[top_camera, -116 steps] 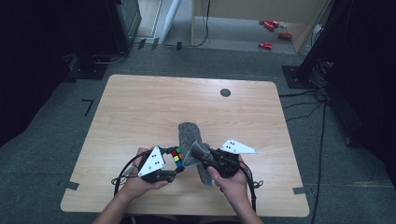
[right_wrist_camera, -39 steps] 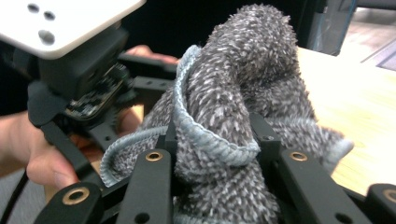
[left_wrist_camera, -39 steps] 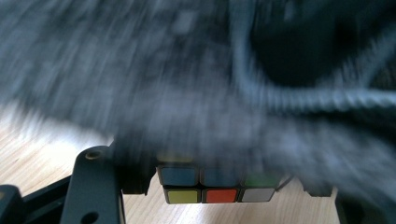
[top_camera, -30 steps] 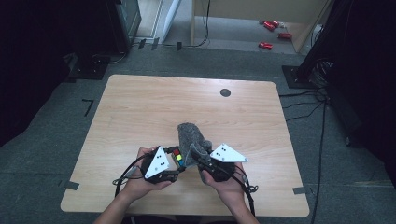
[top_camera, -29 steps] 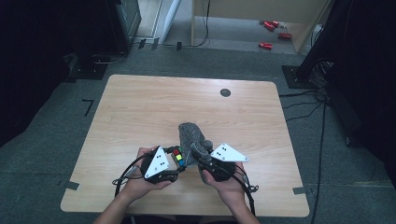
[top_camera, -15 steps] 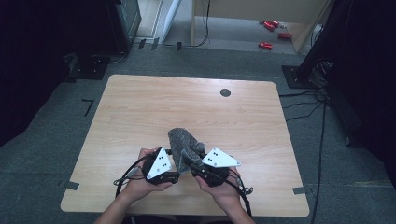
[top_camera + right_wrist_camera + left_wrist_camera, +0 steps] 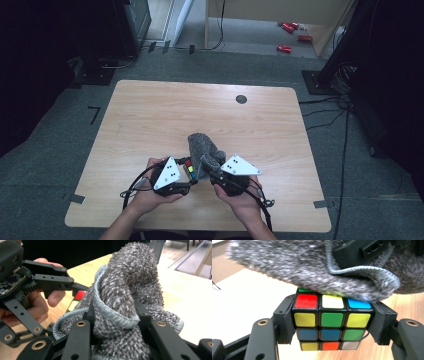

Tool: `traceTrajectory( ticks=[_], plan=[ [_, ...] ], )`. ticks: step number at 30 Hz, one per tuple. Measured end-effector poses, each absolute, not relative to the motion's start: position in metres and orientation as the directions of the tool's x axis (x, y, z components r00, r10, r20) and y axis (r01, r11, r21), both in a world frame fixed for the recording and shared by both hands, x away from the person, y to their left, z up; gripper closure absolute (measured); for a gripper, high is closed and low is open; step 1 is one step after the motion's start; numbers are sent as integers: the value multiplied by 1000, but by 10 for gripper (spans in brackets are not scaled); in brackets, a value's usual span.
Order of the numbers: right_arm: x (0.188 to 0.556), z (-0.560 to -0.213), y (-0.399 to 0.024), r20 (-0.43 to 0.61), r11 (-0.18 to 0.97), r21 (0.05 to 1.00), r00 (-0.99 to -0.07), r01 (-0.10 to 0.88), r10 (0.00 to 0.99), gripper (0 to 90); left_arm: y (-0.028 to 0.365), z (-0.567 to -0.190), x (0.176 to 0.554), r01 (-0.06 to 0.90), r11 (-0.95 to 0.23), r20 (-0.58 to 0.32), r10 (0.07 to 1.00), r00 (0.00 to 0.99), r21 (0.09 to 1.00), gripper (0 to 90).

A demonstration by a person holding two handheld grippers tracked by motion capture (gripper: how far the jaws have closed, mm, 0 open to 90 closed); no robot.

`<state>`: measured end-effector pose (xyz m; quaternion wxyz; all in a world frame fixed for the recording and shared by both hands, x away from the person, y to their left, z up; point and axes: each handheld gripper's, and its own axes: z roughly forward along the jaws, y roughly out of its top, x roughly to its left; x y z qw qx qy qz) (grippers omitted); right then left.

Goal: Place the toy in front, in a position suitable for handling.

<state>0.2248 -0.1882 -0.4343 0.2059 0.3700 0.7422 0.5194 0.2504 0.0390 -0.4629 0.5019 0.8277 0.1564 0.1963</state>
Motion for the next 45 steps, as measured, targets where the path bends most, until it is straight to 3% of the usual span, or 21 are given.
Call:
traceTrajectory(
  ticks=[8, 18, 25, 34, 41, 45],
  plan=[
    [211, -434, -161, 49, 248, 925, -739, 287, 672, 662, 30, -467, 246, 56, -481, 186, 441, 878, 875, 350],
    [225, -437, -184, 105, 177, 921, -659, 346, 745, 665, 36, -464, 249, 67, -461, 171, 455, 874, 885, 350],
    [215, -437, -166, 88, 212, 926, -723, 313, 685, 658, 33, -466, 248, 66, -478, 181, 452, 873, 876, 350],
    [224, -438, -182, 128, 165, 920, -672, 355, 729, 658, 32, -465, 248, 69, -475, 175, 450, 876, 877, 350],
    [214, -435, -164, 88, 216, 924, -728, 314, 680, 654, 30, -465, 245, 63, -485, 189, 454, 871, 872, 350],
    [219, -436, -171, 109, 195, 924, -712, 330, 693, 651, 30, -465, 245, 62, -483, 188, 453, 872, 874, 350]
  ],
)
